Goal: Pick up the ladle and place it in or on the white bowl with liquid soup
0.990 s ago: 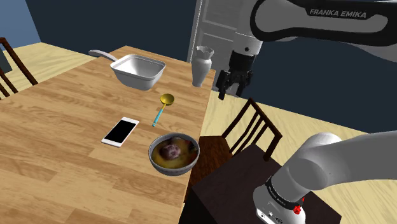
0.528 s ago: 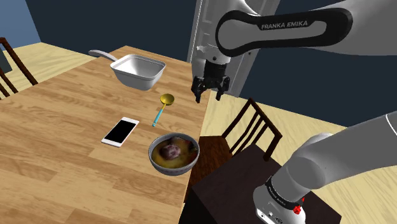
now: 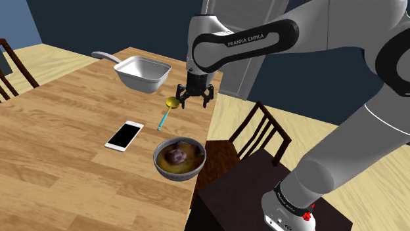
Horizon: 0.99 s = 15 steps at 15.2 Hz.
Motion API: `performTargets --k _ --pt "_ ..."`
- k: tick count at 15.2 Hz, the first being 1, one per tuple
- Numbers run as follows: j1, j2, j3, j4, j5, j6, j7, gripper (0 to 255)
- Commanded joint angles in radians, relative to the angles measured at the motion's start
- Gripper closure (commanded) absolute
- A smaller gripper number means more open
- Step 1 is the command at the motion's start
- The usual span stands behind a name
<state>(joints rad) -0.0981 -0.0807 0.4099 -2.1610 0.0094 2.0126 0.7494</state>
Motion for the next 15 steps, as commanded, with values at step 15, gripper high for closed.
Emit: performTargets --k 15 --pt "0.113 0.675 -0.103 0.609 -0.324 -0.012 0.481 0"
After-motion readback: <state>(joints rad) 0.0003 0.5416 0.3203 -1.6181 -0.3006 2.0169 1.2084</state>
